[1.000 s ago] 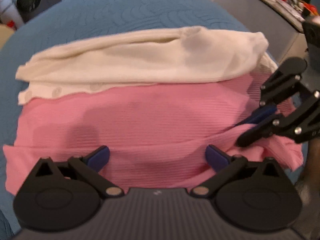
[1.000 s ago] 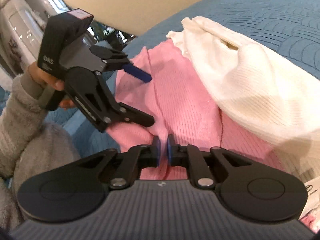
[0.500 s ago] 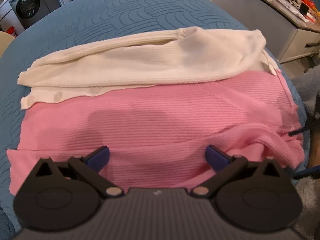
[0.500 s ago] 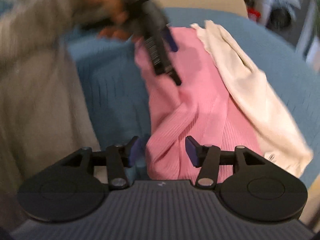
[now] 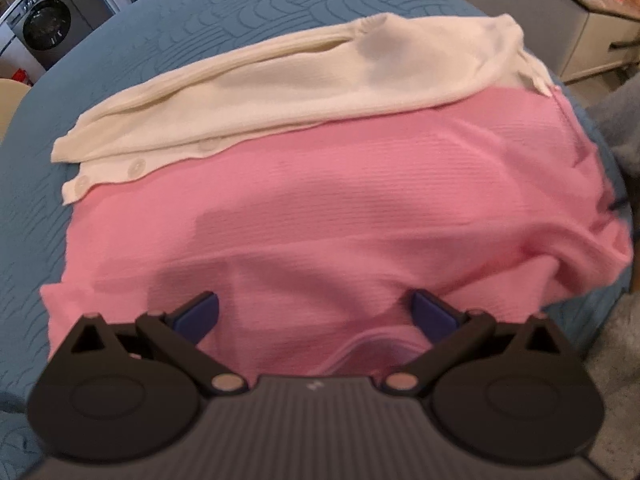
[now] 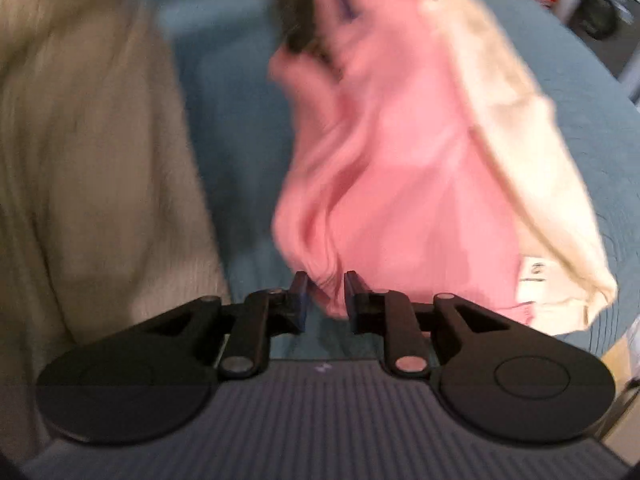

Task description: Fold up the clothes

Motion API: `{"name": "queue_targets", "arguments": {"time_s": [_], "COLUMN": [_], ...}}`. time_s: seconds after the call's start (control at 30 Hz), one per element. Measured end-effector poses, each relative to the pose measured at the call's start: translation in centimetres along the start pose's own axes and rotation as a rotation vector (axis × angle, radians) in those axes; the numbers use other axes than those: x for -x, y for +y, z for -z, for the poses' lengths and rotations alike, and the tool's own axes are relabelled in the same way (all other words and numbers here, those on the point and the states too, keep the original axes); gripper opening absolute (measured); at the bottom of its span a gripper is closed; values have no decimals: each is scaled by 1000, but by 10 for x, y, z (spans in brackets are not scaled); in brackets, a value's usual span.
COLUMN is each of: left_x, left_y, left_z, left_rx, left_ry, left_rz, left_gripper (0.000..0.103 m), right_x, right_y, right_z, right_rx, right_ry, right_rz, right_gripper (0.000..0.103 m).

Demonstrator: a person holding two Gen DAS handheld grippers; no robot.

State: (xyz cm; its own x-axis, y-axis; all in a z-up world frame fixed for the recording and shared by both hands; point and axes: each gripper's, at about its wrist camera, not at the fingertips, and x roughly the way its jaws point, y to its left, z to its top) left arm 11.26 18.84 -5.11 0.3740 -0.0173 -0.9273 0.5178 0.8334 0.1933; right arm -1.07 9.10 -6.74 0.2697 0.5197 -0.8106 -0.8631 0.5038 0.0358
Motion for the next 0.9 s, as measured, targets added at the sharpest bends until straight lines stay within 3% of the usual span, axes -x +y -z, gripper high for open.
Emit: {"name": "queue_targets", "arguments": {"time_s": [0.1,0.23,0.4,0.47,0.53,0.57,0.6,0.67,0.73,0.8,0.9], "left_x": [2,2,2,3,4,4,4,5,3,3,4], "left_y": [-2,0,-1,-2,-2,-1,0,3,6,7,12], "left_z": [0,2,4,3,4,5,6,8,8,6,3], "left_rx": [-15,-8,-13,-17,-15,-14,-7,3,7,13,38], "left_ry": [-9,-5,1,3,2,2,3,5,7,4,-4], "left_rz": [4,9,-1,-4,-5,-5,-7,-11,-13,-16,-27], "left_gripper": [103,103,103,103,103,103,103,103,103,103,103], "right_x": [11,-1,-1,-13,-43,-53,-59,-59,-58,-54,-45], "right_y": [-21,-61,-82,-83,-80,-72,-66,-55,-49,-44,-31], "right_z": [-4,-2,-4,-9,-18,-24,-28,-32,-37,-40,-46], "right_rx": [-134,-275,-386,-396,-397,-387,-375,-289,-213,-112,-63], "right_ry": [-140,-176,-273,-264,-201,-180,-162,-141,-134,-105,-113], "right_rz": [-31,-34,-189,-245,-287,-312,-332,-270,-158,20,91], "right_gripper": [39,42,42,41,43,41,31,19,18,19,21]}}
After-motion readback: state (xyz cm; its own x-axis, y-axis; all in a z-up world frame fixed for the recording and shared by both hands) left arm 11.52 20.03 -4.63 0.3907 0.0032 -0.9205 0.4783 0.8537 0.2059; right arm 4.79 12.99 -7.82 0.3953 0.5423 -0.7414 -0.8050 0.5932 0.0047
